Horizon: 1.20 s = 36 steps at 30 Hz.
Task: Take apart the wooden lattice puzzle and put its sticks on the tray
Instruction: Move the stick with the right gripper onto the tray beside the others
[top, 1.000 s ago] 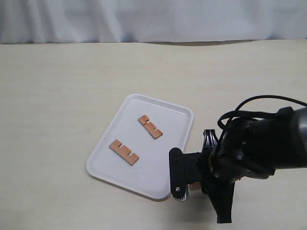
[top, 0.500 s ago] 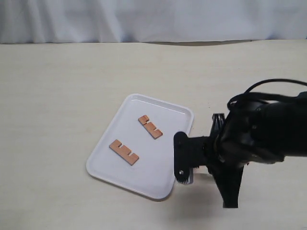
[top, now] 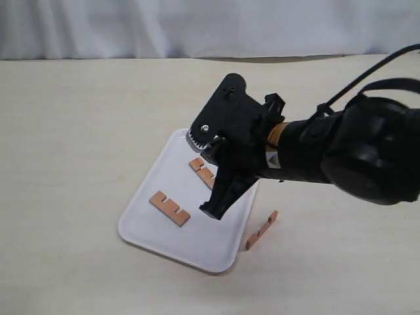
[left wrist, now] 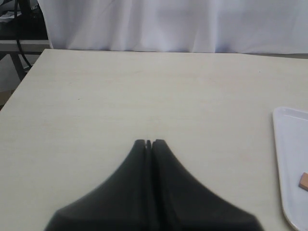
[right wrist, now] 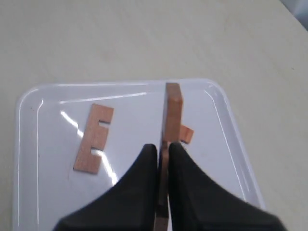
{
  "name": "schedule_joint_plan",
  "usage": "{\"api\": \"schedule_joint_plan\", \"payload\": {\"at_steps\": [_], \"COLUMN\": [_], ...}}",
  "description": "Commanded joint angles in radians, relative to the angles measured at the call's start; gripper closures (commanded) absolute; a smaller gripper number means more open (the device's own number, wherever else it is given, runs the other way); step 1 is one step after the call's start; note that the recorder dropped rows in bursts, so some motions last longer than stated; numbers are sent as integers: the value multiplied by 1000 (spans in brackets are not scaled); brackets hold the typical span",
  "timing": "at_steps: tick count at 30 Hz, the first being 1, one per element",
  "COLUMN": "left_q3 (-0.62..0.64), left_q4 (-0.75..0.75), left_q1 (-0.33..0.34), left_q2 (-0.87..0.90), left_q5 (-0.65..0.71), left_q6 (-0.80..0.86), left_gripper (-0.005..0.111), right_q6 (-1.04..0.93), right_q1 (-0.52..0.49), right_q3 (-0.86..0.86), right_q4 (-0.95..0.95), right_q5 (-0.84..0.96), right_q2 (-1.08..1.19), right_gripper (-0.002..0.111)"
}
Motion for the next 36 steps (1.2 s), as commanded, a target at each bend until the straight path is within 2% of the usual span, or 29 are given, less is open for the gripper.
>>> {"api": "schedule_joint_plan", "payload": {"at_steps": [1,5,7,10,12,15,22,26,29,32,36], "left_q3": [2,2,2,2,2,2,2,2,2,2,2], "left_q4": [2,2,2,2,2,2,2,2,2,2,2], "left_q1": [0,0,0,0,0,0,0,0,0,0,0], "left_q2": [-3,-3,-3,-3,-3,-3,-3,-3,-3,-3,-3], "left_q5": [-4,-4,-4,-4,-4,-4,-4,-4,-4,-2,-2], "left_q6": [-1,-1,-1,-1,-1,-1,-1,-1,-1,-1,-1], "left_gripper": [107,107,107,107,107,107,107,107,107,107,107], "right_q6": [32,32,46,109,137,144,131,36,17,-38,-120], "right_q1": [-3,-3,-3,-3,-1,20,115,116,116,113,43], "right_q3": [-15,-70,-90,-108,-112,-126,-176,-212,-212,-212,-211], "right_q4": [5,21,21,21,21,21,-11,-11,-78,-135,-84], "right_q5": [-108,-26,11,46,57,67,155,311,434,652,809], "right_q2": [122,225,260,295,301,269,110,34,-2,-6,21], "right_gripper": [104,103,96,76,58,43,41,41,41,41,41]}}
